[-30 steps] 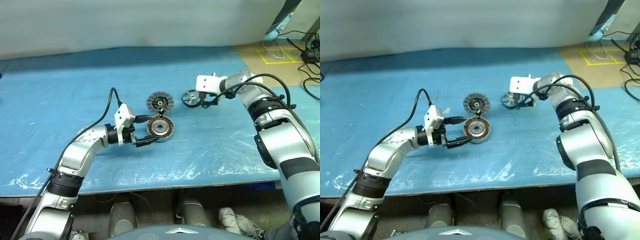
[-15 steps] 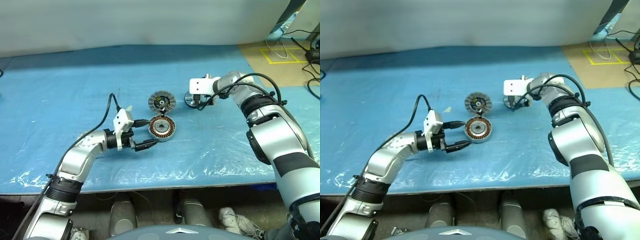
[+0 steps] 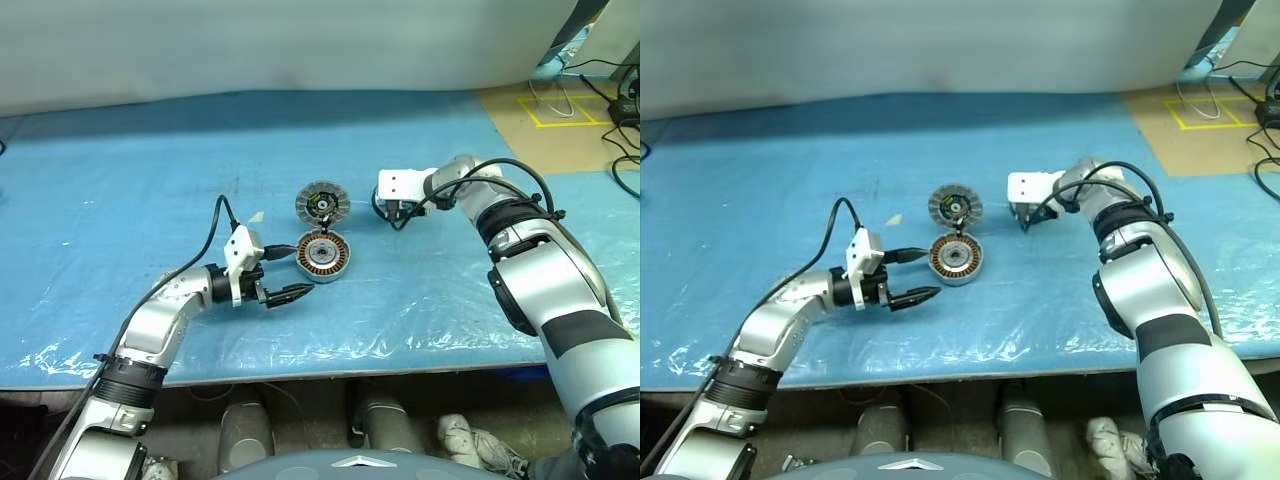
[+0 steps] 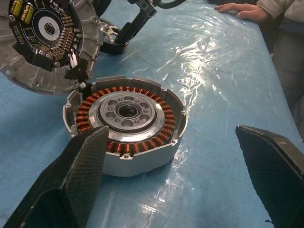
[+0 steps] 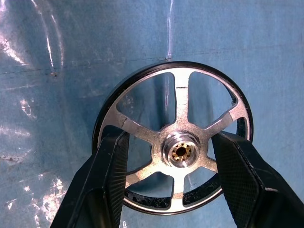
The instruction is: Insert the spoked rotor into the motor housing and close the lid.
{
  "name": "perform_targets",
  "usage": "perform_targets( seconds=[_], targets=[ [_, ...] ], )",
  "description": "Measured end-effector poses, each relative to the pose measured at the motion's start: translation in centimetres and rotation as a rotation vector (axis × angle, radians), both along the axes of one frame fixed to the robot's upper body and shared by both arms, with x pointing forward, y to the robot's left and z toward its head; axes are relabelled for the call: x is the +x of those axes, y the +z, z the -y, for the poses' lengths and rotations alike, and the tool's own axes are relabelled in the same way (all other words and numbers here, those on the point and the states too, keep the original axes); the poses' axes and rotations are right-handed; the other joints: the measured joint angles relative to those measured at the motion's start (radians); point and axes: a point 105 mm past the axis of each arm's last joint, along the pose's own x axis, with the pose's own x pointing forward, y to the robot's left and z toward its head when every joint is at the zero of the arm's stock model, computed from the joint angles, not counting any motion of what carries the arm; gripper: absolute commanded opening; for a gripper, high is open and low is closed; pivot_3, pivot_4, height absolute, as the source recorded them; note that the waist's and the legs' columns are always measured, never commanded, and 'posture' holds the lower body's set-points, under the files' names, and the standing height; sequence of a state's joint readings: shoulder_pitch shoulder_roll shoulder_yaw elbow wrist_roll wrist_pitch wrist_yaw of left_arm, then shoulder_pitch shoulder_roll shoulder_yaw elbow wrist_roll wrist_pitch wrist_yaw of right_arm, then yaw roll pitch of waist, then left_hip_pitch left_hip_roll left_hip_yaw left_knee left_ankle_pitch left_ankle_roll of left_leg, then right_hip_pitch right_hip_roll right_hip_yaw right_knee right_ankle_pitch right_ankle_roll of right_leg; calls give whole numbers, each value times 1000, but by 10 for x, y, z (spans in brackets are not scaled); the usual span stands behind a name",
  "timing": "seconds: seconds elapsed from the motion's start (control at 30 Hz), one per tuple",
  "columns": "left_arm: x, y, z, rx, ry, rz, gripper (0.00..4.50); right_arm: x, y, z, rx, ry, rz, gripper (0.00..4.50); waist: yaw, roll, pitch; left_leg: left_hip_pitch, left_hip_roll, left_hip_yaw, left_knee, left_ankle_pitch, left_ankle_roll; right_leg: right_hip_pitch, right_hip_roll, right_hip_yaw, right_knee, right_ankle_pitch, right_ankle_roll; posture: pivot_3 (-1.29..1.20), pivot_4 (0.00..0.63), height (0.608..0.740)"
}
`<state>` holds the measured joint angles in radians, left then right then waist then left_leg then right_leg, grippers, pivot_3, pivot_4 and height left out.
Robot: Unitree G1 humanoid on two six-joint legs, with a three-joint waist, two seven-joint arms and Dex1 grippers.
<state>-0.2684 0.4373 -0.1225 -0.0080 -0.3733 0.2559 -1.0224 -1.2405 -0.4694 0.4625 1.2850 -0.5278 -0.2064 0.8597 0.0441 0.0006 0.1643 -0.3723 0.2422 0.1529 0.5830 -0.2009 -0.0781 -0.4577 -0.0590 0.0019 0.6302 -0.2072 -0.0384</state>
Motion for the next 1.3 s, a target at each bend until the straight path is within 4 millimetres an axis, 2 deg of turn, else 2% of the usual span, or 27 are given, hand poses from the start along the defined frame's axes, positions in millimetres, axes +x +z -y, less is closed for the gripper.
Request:
perform_targets(
  seconds=[0.2, 0.37, 0.83, 1.0, 1.13, 1.3],
  targets=[
    [-1, 0, 1, -3, -5, 8, 4500, -1, -3, -3, 30, -32, -31, 2840, 0, 0, 0, 3, 0, 0, 5, 0, 0, 1, -1, 1, 8, -2, -2, 0, 150, 740],
    [-1, 0, 1, -4, -9, 9, 4500, -4, -3, -8, 27, 22, -52, 1758, -3, 0, 0, 4, 1, 0, 10, -3, -3, 2, 0, 2, 11, -2, -3, 0, 150, 740],
    [0, -1, 0, -4, -14, 2, 4500, -12, -2, -9, 65, 76, -65, 1715, -1, 0, 0, 3, 1, 0, 12, -4, 0, 1, 0, 1, 12, -1, -3, 0, 150, 740],
    [-1, 1, -4, -10, -9, 4, 4500, -31, -3, 2, 106, 134, -58, 1715, 6, 0, 0, 2, 1, -1, 12, -3, 2, 1, 0, 1, 11, -1, -3, 0, 150, 740],
    [-1, 6, -8, -3, -5, 19, 4500, -57, -4, 8, 178, 150, -82, 1715, 9, -1, 0, 2, 1, -1, 11, -3, 3, 1, 0, 2, 10, -1, -2, 0, 150, 740],
    [2, 19, -5, -11, -19, 43, 4500, -90, 13, -6, 343, 169, -78, 1715, 3, -1, 1, 4, 1, -1, 11, -4, 0, 1, 1, 3, 11, -1, -2, 0, 150, 740]
  ],
)
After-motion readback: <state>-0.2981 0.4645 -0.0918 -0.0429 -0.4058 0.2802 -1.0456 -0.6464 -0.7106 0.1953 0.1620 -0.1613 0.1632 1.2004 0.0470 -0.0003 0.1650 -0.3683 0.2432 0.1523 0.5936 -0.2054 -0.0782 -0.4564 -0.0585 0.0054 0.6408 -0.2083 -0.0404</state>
